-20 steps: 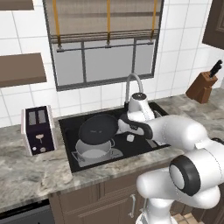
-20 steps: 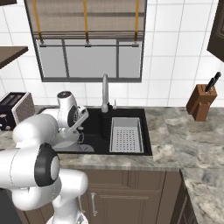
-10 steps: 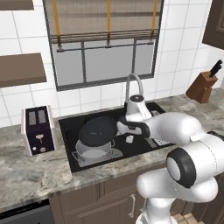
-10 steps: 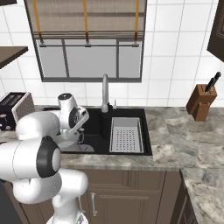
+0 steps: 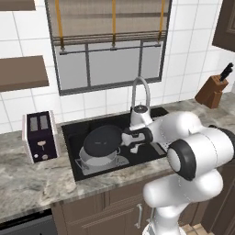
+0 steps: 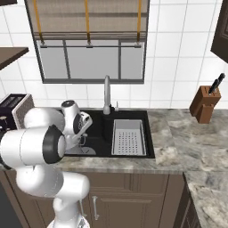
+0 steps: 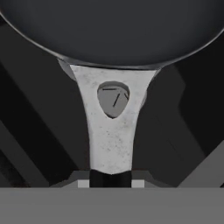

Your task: Move the pot and pan from the stove into the sink.

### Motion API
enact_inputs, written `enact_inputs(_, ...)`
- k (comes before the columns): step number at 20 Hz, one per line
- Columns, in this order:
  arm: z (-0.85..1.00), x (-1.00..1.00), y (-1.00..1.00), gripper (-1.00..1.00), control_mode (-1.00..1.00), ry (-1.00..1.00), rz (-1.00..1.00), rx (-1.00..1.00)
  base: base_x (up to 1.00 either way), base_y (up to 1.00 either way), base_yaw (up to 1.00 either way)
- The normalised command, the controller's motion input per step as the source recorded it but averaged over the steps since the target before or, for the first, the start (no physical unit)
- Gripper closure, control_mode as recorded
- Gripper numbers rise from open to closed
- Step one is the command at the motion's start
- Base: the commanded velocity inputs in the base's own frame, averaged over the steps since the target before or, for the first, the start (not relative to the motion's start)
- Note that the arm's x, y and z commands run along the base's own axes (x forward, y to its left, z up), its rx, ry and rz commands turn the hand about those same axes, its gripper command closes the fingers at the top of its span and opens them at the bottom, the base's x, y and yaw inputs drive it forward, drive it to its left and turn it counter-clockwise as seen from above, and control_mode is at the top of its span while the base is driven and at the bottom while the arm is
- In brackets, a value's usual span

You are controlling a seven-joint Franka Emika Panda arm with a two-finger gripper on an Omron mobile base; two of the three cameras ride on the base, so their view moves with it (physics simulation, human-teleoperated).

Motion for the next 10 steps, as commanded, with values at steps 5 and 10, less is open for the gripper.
enact_inputs(5, -0.31, 0.34, 0.0, 1.0, -1.0, 0.0, 0.0, -0.01, 0.0, 0.0, 0.0)
enact_inputs(10, -0.31, 0.3, 0.0, 1.0, -1.0, 0.0, 0.0, -0.02, 0.0, 0.0, 0.0)
